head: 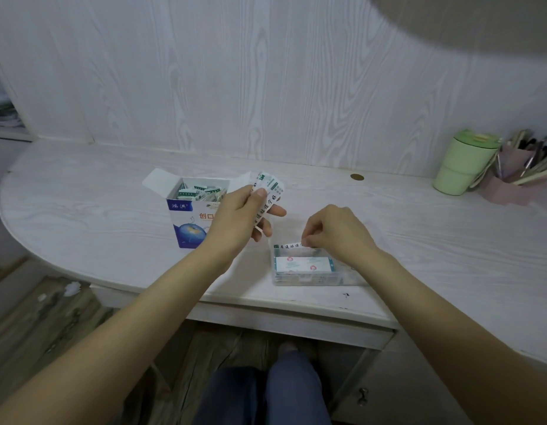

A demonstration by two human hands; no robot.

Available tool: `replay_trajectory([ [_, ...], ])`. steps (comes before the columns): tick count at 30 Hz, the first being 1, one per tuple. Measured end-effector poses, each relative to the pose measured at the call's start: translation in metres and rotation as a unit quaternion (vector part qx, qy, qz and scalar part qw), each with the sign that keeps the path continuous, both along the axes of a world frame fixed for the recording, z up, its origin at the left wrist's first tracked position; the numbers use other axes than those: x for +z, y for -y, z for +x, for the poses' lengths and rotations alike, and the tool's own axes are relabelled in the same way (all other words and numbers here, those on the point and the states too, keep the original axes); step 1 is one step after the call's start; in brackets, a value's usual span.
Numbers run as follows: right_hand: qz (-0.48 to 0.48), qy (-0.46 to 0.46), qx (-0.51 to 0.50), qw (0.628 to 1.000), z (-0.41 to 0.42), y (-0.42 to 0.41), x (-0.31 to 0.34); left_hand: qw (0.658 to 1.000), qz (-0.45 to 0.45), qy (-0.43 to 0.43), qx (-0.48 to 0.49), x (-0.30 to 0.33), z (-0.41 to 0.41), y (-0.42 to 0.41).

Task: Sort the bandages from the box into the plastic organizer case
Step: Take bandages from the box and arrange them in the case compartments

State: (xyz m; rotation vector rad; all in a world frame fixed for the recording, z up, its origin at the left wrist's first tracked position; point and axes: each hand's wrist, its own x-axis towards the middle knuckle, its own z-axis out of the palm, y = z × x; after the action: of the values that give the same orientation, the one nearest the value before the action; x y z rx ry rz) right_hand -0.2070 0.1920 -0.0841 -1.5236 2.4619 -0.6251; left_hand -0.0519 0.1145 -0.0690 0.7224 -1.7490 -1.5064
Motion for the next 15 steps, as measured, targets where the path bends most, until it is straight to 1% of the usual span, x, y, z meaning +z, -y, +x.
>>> replay_trajectory([
  [2, 0.025, -0.034, 0.008, 0.999, 0.0, 0.0, 0.001, 1.0, 0.009, 0.003, -0.015, 0.0, 0.0, -0.001],
  [5, 0.037, -0.072, 0.025, 0.996, 0.0, 0.001, 0.001, 0.999, 0.034, -0.003, -0.037, 0.0, -0.001, -0.003],
  [11, 0.034, -0.102, 0.081, 0.991, -0.004, -0.003, 0.001, 0.996, 0.06, -0.018, -0.061, 0.0, -0.002, -0.004],
  [13, 0.024, -0.092, 0.089, 0.991, -0.008, -0.007, 0.001, 0.994, 0.08, -0.034, -0.061, 0.0, -0.003, -0.003],
  [14, -0.007, -0.063, 0.086, 0.994, -0.009, -0.01, 0.003, 0.993, 0.094, -0.044, -0.06, 0.0, -0.003, -0.003],
  [15, -0.058, -0.005, 0.076, 0.995, -0.009, -0.013, 0.007, 0.991, 0.108, -0.051, -0.06, 0.0, -0.003, -0.003],
])
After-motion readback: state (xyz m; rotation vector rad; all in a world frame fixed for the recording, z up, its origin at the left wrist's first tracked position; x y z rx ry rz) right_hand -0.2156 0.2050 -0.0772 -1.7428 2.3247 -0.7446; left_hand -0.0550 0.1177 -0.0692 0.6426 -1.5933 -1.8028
